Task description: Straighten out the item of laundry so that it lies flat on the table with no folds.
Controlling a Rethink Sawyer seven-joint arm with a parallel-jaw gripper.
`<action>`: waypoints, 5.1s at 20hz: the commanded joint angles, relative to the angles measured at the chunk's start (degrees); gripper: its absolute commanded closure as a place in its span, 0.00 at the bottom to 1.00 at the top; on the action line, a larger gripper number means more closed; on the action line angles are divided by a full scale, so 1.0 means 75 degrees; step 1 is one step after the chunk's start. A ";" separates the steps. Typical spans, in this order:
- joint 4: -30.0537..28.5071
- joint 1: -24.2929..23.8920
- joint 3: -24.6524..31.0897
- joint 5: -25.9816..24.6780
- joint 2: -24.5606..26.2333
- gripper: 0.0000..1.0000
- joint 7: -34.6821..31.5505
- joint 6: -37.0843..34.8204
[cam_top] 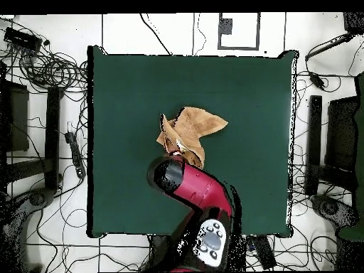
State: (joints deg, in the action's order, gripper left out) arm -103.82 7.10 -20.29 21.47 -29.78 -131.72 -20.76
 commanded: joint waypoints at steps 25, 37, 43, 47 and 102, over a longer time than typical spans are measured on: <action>0.2326 -0.2340 0.5340 -0.6442 -0.0003 0.00 0.4451 -0.1788; 0.2210 -0.2703 0.5770 -0.7131 0.0135 0.00 0.4002 -0.1644; 0.2130 -0.2795 0.5913 -0.7193 -0.0012 0.00 0.3928 -0.1888; 0.1803 -0.2937 0.5831 -0.7164 -0.0490 0.00 0.3840 -0.2099; 0.2068 -0.2938 0.4467 -0.6771 0.1315 1.00 0.1468 -0.0550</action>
State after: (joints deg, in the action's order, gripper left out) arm -86.88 -16.08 12.91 -28.80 -26.59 -116.46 -27.84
